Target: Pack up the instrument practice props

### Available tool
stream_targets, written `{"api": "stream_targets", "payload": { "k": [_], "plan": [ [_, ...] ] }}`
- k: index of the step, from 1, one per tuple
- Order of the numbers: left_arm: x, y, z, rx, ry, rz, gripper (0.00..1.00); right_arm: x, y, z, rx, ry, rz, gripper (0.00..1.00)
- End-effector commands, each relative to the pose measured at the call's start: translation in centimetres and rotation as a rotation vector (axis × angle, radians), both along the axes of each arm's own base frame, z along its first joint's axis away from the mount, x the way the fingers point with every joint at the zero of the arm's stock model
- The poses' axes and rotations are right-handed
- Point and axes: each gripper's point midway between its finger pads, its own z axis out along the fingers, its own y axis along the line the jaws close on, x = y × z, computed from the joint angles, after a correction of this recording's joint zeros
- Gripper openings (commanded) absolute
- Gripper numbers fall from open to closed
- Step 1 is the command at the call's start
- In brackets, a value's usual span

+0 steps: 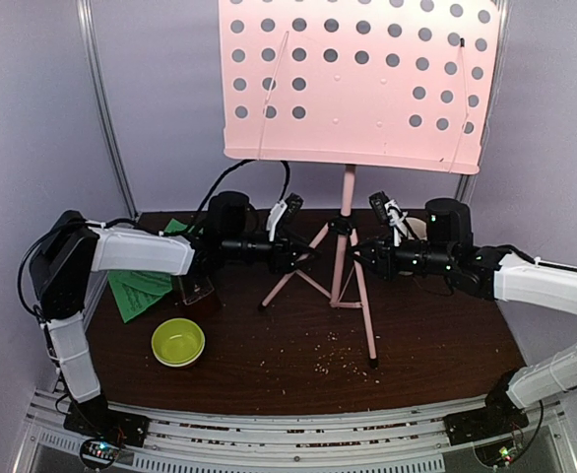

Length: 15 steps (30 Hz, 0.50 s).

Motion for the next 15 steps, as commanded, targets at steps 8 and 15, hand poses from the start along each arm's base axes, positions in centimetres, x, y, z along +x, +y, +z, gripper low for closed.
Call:
{"api": "stream_targets", "payload": {
  "k": [8, 15],
  "plan": [
    [-0.3, 0.8, 0.1, 0.053, -0.110, 0.082, 0.00, -0.7, -1.7, 0.4, 0.025, -0.018, -0.063, 0.56],
    [-1.4, 1.8, -0.1, 0.127, -0.163, 0.300, 0.00, -0.4, -4.5, 1.1, 0.077, 0.000, -0.225, 0.91]
  ]
}}
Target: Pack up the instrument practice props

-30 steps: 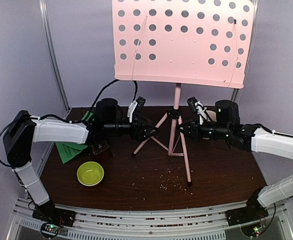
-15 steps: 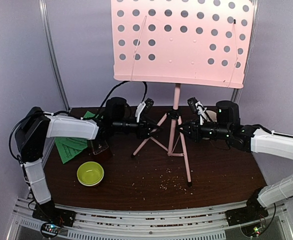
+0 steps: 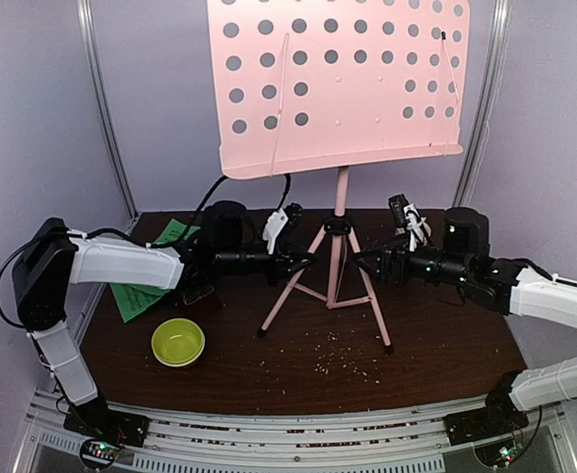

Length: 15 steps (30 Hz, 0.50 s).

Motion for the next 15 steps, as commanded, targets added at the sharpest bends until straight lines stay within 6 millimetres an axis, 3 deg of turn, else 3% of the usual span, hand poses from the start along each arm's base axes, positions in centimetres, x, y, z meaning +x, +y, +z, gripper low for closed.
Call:
{"api": "stream_targets", "payload": {
  "k": [1, 5, 10, 15],
  "plan": [
    [0.4, 1.1, -0.6, 0.058, 0.005, 0.244, 0.00, 0.7, -2.3, 0.7, 0.063, 0.024, -0.154, 0.94],
    [0.3, 1.6, -1.1, 0.073, 0.027, 0.442, 0.00, 1.6, -4.4, 1.0, 0.172, 0.111, -0.318, 1.00],
    [-1.2, 1.5, -1.7, 0.072, 0.054, 0.630, 0.00, 2.3, -6.9, 0.2, 0.262, 0.235, -0.515, 1.00],
    [-2.5, 1.5, -2.9, 0.039, 0.122, 0.682, 0.00, 2.2, -7.5, -1.5, 0.249, 0.318, -0.565, 1.00]
  ]
}}
